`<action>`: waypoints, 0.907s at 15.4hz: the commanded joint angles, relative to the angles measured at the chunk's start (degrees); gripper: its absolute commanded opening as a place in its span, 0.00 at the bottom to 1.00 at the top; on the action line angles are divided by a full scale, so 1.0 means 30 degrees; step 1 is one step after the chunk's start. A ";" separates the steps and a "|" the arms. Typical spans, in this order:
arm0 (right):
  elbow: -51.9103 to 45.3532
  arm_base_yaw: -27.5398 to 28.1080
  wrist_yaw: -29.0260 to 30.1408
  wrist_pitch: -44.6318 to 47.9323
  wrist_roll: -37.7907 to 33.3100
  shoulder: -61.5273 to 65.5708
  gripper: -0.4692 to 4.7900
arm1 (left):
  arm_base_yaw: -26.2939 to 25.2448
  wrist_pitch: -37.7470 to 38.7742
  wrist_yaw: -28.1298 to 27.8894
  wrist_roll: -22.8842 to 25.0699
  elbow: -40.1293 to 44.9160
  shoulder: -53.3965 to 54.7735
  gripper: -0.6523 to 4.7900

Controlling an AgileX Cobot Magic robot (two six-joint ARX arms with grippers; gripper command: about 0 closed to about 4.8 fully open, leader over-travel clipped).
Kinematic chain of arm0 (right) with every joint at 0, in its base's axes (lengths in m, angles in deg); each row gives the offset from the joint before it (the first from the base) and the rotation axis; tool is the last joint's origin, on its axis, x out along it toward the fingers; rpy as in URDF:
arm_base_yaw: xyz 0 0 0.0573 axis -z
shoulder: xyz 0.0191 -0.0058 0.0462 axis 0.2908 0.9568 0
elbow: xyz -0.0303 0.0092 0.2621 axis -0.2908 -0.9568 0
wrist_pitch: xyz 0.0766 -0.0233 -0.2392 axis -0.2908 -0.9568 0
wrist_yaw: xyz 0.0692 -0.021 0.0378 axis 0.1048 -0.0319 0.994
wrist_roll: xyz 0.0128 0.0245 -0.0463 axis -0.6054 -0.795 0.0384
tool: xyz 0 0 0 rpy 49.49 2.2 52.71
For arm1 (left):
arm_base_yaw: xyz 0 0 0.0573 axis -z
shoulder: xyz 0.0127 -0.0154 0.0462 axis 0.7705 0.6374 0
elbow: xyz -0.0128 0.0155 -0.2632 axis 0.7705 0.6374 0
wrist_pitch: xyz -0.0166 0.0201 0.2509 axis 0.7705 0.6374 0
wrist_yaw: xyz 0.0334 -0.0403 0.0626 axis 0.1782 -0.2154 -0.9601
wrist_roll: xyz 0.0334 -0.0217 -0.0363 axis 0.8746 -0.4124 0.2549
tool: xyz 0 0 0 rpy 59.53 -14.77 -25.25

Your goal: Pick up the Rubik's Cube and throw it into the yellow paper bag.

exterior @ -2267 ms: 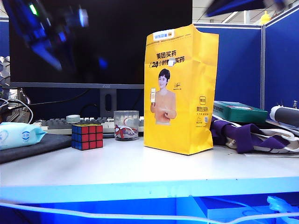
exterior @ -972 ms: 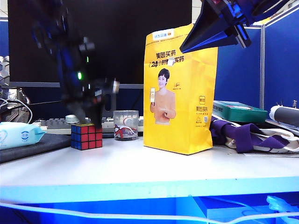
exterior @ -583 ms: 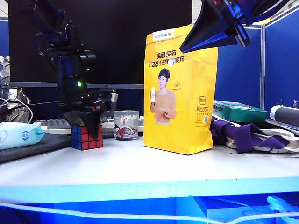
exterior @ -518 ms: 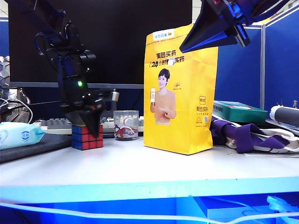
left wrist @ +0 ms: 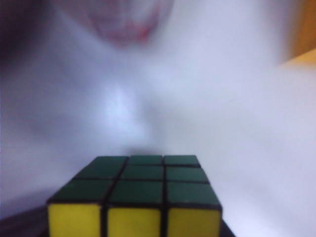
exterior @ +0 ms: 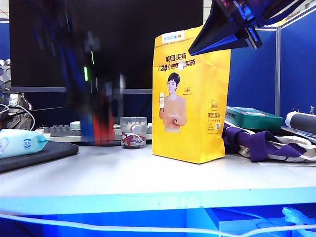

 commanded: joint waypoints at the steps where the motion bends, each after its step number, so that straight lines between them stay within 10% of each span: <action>1: 0.0117 -0.0022 -0.0328 0.1341 0.0044 -0.0044 0.09 | 0.0153 -0.0262 0.0627 -0.0066 -0.0226 -0.4218 0.11; 7: 0.1953 -0.0022 -0.0648 0.2463 -0.0590 -0.0102 0.09 | 0.0189 -0.3636 1.2524 -0.0787 -0.0226 -1.0054 0.11; 14: 0.6186 -0.0015 -0.3694 0.0641 0.0619 -0.0175 0.09 | 0.0765 -0.9959 1.6903 -0.2543 -0.0168 -0.6805 0.11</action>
